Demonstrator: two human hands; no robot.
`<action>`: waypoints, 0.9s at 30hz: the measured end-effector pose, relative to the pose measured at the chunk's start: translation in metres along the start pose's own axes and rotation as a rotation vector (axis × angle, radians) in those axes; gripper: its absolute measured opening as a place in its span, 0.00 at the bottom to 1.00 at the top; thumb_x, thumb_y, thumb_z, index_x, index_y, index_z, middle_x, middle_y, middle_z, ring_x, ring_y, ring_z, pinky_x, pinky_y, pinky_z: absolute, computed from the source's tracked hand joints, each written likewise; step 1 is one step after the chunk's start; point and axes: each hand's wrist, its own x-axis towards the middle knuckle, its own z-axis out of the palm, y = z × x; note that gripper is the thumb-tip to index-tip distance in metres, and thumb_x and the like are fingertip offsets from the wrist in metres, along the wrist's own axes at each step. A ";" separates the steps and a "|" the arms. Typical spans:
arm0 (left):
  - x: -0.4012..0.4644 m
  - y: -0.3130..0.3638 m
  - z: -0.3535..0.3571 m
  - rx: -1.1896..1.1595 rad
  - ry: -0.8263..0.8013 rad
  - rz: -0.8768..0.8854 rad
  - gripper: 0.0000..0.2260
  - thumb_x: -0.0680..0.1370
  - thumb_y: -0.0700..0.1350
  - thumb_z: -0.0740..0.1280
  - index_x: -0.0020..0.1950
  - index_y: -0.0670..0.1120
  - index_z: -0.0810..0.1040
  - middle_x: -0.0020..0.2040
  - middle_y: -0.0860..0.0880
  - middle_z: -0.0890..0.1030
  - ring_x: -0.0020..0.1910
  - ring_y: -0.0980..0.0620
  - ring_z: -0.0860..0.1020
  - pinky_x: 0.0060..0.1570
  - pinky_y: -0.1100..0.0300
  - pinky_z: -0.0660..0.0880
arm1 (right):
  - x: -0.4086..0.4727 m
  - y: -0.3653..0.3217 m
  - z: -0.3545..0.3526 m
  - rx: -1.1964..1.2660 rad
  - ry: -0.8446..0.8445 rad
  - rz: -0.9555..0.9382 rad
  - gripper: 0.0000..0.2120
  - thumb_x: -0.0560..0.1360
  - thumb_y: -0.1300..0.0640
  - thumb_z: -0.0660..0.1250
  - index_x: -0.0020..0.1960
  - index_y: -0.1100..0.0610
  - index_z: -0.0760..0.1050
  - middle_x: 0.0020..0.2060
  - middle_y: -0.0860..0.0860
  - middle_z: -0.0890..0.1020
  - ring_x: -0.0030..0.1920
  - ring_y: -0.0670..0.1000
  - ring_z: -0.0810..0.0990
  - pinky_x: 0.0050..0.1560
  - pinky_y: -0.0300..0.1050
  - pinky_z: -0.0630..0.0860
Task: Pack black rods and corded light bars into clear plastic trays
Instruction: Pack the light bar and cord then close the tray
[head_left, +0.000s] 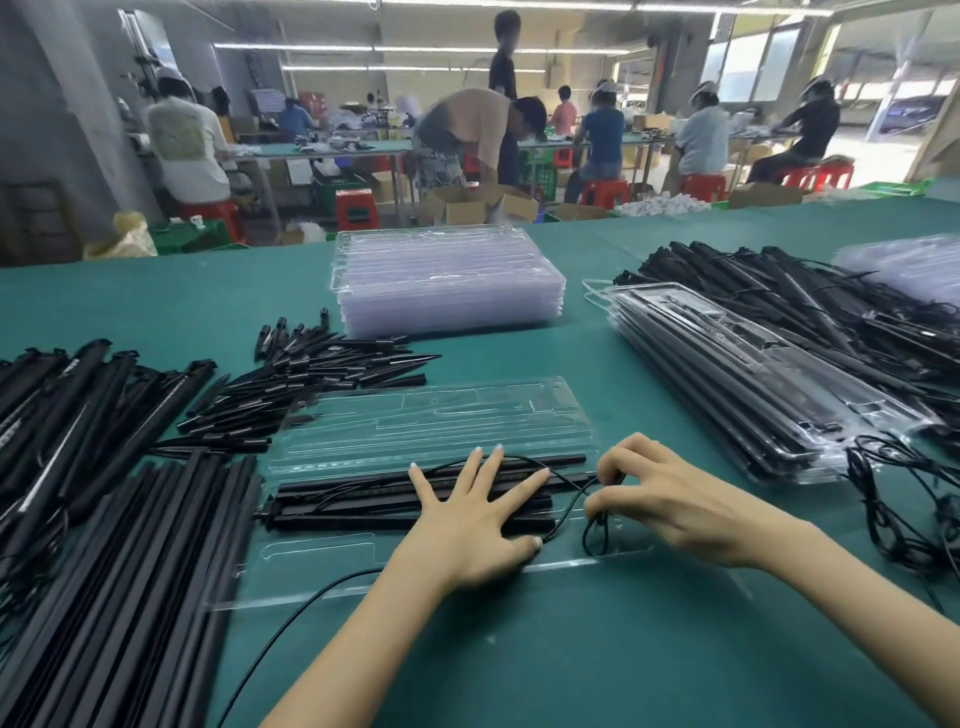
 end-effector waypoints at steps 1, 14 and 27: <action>0.000 0.000 0.002 0.008 0.006 0.006 0.28 0.78 0.64 0.51 0.73 0.69 0.39 0.77 0.53 0.35 0.75 0.52 0.33 0.63 0.26 0.34 | 0.002 -0.003 0.003 0.061 0.014 0.044 0.13 0.80 0.59 0.57 0.58 0.47 0.76 0.49 0.46 0.71 0.52 0.46 0.64 0.57 0.38 0.63; 0.002 -0.002 -0.004 -0.022 -0.057 0.027 0.26 0.82 0.54 0.50 0.73 0.69 0.37 0.76 0.56 0.33 0.75 0.51 0.32 0.62 0.26 0.33 | 0.000 -0.042 0.044 0.528 0.321 0.339 0.07 0.76 0.56 0.67 0.53 0.47 0.78 0.42 0.38 0.78 0.47 0.40 0.76 0.51 0.36 0.69; -0.002 0.000 0.000 -0.070 -0.029 -0.004 0.34 0.67 0.76 0.44 0.71 0.72 0.39 0.77 0.57 0.35 0.75 0.53 0.32 0.63 0.28 0.31 | 0.007 -0.067 0.038 0.529 0.355 0.456 0.07 0.73 0.61 0.72 0.47 0.51 0.85 0.39 0.46 0.78 0.43 0.43 0.75 0.45 0.31 0.68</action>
